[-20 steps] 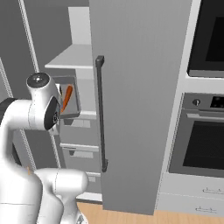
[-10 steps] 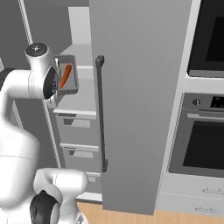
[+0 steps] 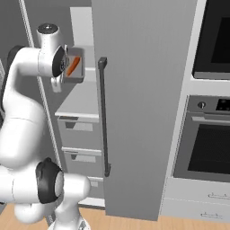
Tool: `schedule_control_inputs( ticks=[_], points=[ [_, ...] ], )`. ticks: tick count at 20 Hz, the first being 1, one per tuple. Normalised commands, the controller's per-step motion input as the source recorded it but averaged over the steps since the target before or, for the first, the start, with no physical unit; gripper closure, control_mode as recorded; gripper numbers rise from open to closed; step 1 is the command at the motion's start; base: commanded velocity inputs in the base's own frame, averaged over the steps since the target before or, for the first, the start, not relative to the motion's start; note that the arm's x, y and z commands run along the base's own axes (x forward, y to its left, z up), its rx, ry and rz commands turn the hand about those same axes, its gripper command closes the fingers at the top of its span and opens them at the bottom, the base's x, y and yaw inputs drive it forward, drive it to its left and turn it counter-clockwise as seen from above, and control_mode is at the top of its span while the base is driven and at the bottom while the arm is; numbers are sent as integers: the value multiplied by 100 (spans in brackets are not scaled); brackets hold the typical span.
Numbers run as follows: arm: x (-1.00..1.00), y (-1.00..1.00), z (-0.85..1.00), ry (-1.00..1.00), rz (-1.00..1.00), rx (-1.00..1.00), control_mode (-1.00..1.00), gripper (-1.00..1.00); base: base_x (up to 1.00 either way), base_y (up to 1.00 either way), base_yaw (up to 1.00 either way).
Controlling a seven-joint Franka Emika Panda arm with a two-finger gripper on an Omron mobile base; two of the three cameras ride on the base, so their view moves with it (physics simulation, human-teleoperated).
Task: Take the meat container that has the chicken drumstick and place it on the second highest rack of the freezer. Then take the vegetable container that has the lemon and carrot and place it on the highest rack of the freezer.
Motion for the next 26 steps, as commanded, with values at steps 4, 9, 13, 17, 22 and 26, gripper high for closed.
schedule_control_inputs(
  ticks=[4, 9, 13, 17, 22, 26],
  points=[
    [63, 28, -1, 11, -1, -2, -100, 100, 0, 0, 0],
    [83, 38, -9, 6, -1, -5, -100, 100, 0, 0, 0],
    [96, 8, -14, 0, -1, 0, -100, 100, 0, 0, 0],
    [92, 9, -23, 0, -4, -2, -100, 100, 0, 0, 0],
    [83, 22, -19, 0, -5, -4, -100, 100, 0, 0, 0],
    [84, 21, -6, 0, -4, -4, -100, 100, 0, 0, 0]
  ],
)
